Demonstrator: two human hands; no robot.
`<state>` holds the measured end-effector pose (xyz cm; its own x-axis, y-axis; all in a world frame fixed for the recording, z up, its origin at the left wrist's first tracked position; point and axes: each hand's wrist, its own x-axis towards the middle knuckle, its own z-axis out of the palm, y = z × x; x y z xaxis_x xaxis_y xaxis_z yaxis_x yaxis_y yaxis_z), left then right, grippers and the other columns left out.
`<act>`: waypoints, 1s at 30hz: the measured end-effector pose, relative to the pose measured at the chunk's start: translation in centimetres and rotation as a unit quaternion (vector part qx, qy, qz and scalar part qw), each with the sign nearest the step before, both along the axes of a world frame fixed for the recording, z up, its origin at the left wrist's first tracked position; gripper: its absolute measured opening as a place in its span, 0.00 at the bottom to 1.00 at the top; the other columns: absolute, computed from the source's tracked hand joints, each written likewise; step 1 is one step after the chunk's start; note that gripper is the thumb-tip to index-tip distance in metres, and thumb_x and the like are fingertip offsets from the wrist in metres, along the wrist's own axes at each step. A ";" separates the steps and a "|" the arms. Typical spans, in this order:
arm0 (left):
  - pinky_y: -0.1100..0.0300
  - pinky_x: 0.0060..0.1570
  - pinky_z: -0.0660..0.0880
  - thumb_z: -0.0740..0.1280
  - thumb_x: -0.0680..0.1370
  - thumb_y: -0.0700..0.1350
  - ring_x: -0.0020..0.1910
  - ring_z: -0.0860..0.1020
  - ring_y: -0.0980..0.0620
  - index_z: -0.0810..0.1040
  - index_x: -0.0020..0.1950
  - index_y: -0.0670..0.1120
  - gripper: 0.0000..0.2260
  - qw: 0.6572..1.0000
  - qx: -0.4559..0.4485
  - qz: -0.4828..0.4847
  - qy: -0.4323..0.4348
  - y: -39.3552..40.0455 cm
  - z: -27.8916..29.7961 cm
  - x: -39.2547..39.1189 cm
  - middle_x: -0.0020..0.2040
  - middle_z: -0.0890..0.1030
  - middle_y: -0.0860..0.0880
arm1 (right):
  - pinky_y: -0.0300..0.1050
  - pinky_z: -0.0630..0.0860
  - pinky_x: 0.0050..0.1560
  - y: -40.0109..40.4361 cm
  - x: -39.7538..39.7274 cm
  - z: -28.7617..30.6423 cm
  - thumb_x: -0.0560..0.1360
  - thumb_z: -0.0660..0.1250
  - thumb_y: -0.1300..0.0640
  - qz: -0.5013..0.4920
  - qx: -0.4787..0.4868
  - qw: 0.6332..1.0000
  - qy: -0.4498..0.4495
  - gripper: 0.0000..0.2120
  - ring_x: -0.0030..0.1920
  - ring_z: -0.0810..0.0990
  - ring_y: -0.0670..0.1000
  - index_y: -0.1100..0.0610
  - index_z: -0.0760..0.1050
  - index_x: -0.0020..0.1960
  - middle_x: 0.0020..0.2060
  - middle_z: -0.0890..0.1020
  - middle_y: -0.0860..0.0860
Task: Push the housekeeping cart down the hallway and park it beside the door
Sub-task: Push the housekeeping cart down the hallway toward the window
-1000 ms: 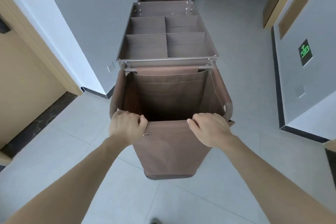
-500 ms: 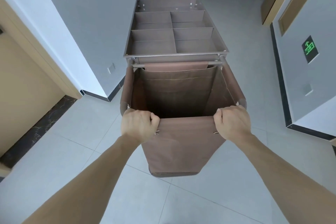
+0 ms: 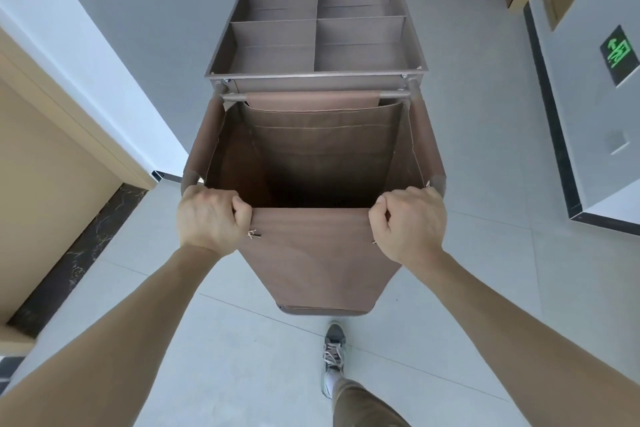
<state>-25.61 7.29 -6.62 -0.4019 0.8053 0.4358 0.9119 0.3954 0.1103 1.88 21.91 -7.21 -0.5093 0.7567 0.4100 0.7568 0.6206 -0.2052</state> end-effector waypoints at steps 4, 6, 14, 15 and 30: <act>0.48 0.38 0.72 0.50 0.75 0.47 0.29 0.71 0.39 0.69 0.26 0.43 0.20 1.000 -0.009 0.000 0.004 0.8 -0.3 -5.9 0.25 0.74 0.43 | 0.49 0.68 0.39 0.0 -4.9 -0.7 0.77 0.53 0.53 0.010 0.025 0.999 0.040 0.22 0.28 0.69 0.54 0.54 0.71 0.26 0.22 0.72 0.48; 0.48 0.39 0.73 0.50 0.75 0.47 0.30 0.71 0.40 0.70 0.26 0.43 0.20 1.000 -0.010 0.006 0.004 1.3 -0.4 -8.7 0.25 0.74 0.43 | 0.47 0.63 0.36 0.1 -7.5 -1.1 0.76 0.54 0.54 0.020 0.041 0.997 0.054 0.20 0.27 0.68 0.53 0.54 0.70 0.26 0.22 0.70 0.48; 0.50 0.42 0.74 0.51 0.75 0.45 0.29 0.64 0.46 0.69 0.26 0.43 0.19 0.999 -0.014 -0.042 0.029 3.6 0.4 -19.9 0.24 0.71 0.45 | 0.45 0.56 0.38 0.2 -17.5 -0.8 0.77 0.56 0.54 0.030 0.037 0.996 0.070 0.19 0.28 0.62 0.50 0.54 0.68 0.28 0.23 0.67 0.47; 0.50 0.42 0.73 0.51 0.75 0.45 0.28 0.65 0.45 0.69 0.26 0.42 0.19 0.998 -0.012 -0.047 0.030 3.9 0.4 -21.2 0.24 0.71 0.45 | 0.45 0.55 0.38 0.2 -18.6 -0.7 0.77 0.56 0.54 0.030 0.035 0.997 0.070 0.19 0.29 0.62 0.50 0.54 0.68 0.28 0.23 0.67 0.47; 0.48 0.41 0.74 0.52 0.73 0.44 0.25 0.69 0.41 0.70 0.26 0.41 0.18 0.991 0.003 -0.133 0.019 9.9 0.4 -37.7 0.23 0.71 0.45 | 0.45 0.60 0.37 1.8 -33.7 0.2 0.77 0.56 0.54 -0.025 0.023 0.997 0.070 0.17 0.30 0.62 0.50 0.54 0.67 0.29 0.25 0.68 0.46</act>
<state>-63.34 17.22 -6.21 -0.1588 0.8777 0.4521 0.9873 0.1400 0.0749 -31.79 23.75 -6.97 -0.4067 0.7587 0.5089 0.7535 0.5935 -0.2827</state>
